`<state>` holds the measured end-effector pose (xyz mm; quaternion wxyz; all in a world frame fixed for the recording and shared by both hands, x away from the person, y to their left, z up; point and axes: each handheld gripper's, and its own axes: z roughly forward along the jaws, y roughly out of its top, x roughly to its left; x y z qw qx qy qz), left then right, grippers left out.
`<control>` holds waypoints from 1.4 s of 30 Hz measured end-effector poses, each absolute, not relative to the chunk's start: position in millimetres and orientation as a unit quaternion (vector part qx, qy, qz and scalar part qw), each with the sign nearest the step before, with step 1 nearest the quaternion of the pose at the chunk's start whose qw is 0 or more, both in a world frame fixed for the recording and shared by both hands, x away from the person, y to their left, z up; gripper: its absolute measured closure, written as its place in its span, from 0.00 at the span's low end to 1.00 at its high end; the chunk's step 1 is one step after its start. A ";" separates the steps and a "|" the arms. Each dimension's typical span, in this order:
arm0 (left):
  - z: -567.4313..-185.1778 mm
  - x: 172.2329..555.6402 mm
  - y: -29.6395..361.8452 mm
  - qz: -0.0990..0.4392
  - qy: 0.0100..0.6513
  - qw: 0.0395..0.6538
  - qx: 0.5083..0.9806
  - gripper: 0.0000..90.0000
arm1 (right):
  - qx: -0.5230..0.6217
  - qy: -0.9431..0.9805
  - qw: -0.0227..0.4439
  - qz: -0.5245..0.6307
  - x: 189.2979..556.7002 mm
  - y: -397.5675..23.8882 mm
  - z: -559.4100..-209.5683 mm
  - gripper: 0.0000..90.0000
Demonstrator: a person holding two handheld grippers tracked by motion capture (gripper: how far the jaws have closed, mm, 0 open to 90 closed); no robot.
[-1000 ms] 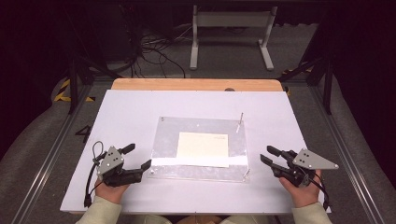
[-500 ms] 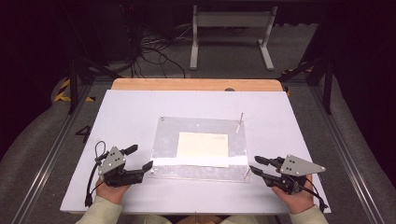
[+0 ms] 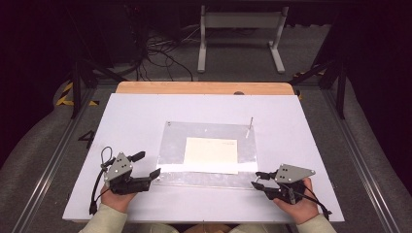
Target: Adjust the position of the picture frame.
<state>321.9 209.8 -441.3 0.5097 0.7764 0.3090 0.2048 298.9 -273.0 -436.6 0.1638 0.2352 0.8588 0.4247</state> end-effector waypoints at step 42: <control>-443.3 327.2 191.3 0.134 0.308 0.486 0.806 0.48 | 0.412 0.793 0.237 0.381 394.9 -312.1 -433.2 0.94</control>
